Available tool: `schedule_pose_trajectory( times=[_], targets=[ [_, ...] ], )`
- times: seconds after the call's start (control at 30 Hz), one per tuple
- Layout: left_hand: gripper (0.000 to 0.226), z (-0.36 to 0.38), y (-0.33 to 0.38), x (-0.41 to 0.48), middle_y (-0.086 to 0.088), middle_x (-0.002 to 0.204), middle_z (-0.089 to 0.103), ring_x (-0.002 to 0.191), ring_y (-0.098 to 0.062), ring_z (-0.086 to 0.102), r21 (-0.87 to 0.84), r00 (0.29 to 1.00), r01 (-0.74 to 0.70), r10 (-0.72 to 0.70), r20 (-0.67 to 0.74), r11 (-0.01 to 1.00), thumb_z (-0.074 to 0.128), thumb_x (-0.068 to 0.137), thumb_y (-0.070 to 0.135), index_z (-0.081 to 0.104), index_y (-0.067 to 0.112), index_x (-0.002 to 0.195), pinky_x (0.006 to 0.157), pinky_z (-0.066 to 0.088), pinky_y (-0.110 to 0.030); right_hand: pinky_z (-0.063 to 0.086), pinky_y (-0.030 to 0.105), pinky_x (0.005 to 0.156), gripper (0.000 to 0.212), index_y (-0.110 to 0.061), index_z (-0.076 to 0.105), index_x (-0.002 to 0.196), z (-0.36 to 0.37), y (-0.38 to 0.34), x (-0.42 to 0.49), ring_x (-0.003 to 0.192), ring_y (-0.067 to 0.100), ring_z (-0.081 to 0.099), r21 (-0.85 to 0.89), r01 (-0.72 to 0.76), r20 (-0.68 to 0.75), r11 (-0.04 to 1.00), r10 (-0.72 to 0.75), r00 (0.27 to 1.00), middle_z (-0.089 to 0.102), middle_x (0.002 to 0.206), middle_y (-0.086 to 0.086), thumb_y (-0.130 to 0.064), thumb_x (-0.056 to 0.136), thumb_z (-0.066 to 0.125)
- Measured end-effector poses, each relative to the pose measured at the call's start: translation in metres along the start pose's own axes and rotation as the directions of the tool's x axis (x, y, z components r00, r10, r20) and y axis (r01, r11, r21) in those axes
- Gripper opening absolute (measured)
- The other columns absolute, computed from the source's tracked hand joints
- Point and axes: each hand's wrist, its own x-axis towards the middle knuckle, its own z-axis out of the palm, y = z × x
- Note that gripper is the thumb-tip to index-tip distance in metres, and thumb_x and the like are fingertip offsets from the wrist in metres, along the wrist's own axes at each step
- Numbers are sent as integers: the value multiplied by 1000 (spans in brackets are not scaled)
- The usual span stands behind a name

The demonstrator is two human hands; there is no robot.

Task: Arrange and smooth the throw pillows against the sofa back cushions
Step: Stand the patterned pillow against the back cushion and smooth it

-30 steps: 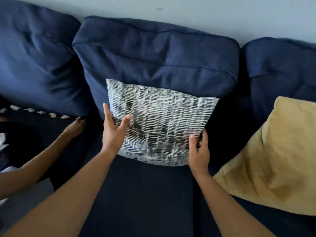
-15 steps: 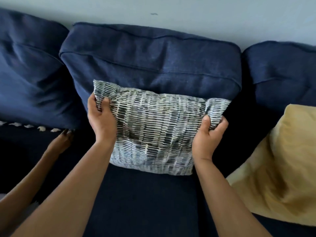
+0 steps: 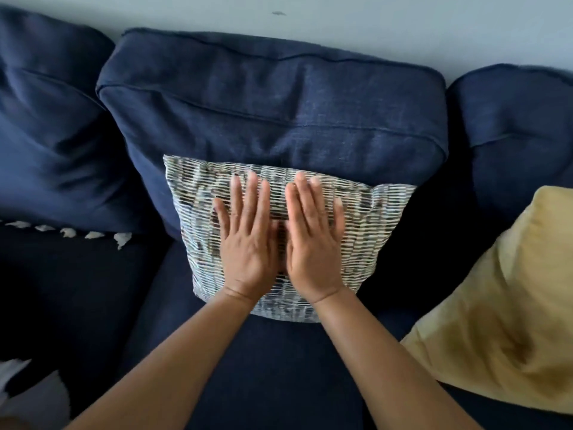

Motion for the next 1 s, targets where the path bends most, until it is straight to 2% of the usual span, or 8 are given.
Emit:
schedule_pose_trajectory(
  times=[0.13, 0.33, 0.43, 0.53, 0.67, 0.83, 0.9, 1.0],
  targets=[
    [61, 12, -55, 10, -9, 167, 18, 155, -29, 8, 222, 966, -16, -42, 255, 975, 23, 106, 36, 24, 6, 159, 123, 7, -59, -9, 43, 124, 63, -14, 19, 161, 13, 65, -11, 156, 19, 7, -194, -66, 200, 979, 105, 974, 15, 169, 2, -24, 106, 47],
    [65, 12, -100, 40, -6, 169, 14, 156, -29, 4, 373, 969, 3, -94, 227, 928, 15, 108, 48, 17, 12, 161, 123, -11, -50, -2, 52, 124, 61, -7, 16, 160, -1, 75, -6, 157, 25, 6, -281, -311, -55, 908, 308, 950, 12, 169, 11, -35, 108, 30],
    [63, 18, -95, 38, -7, 168, 14, 155, -31, 5, 376, 971, 38, -124, 207, 926, 20, 107, 45, 17, 11, 161, 123, -6, -55, -10, 49, 124, 64, -9, 7, 161, 17, 16, -4, 157, 24, 0, -138, -26, 22, 990, 30, 999, 0, 169, 7, -39, 108, 26],
    [62, 18, -98, 38, -8, 169, 11, 155, -31, 3, 387, 970, 78, -160, 185, 919, 20, 107, 42, 15, 11, 161, 122, -6, -57, -14, 46, 123, 67, -12, 9, 161, 39, 4, -16, 157, 21, 2, -198, 230, 189, 953, -193, 963, 5, 169, 5, -39, 107, 35],
    [62, 16, -100, 35, -5, 170, 3, 156, -29, -5, 411, 961, 103, -198, 194, 906, 19, 108, 39, 9, 12, 162, 122, -7, -59, -12, 45, 123, 69, -15, 3, 162, 30, 75, -23, 156, 16, -8, -396, -28, 182, 918, 109, 977, 2, 169, 3, -45, 108, 33],
    [60, 13, -73, 33, -14, 169, 6, 155, -37, -2, 322, 959, 258, -282, 28, 911, 29, 108, 34, 16, 9, 161, 121, -5, -61, -8, 49, 124, 69, -10, 4, 162, 26, 81, -35, 157, 19, -4, -363, -92, 91, 927, 134, 987, 1, 169, 6, -44, 107, 31],
    [61, 19, -43, 19, -18, 168, 7, 154, -41, 2, 194, 984, 174, -161, -79, 965, 29, 108, 35, 18, 5, 160, 122, -6, -58, -11, 47, 123, 69, -9, 5, 161, 28, 78, -33, 156, 16, -10, -334, -146, 95, 931, 187, 978, 0, 168, 5, -43, 107, 32],
    [63, 45, 3, -24, -9, 169, 0, 155, -36, 2, 89, 983, -177, 171, 68, 980, 24, 108, 41, 8, 13, 162, 122, -3, -56, -15, 44, 122, 66, -8, 10, 160, 27, 80, -31, 154, 12, -15, -297, -179, 89, 938, 214, 973, 1, 167, 4, -41, 106, 30]
  ],
)
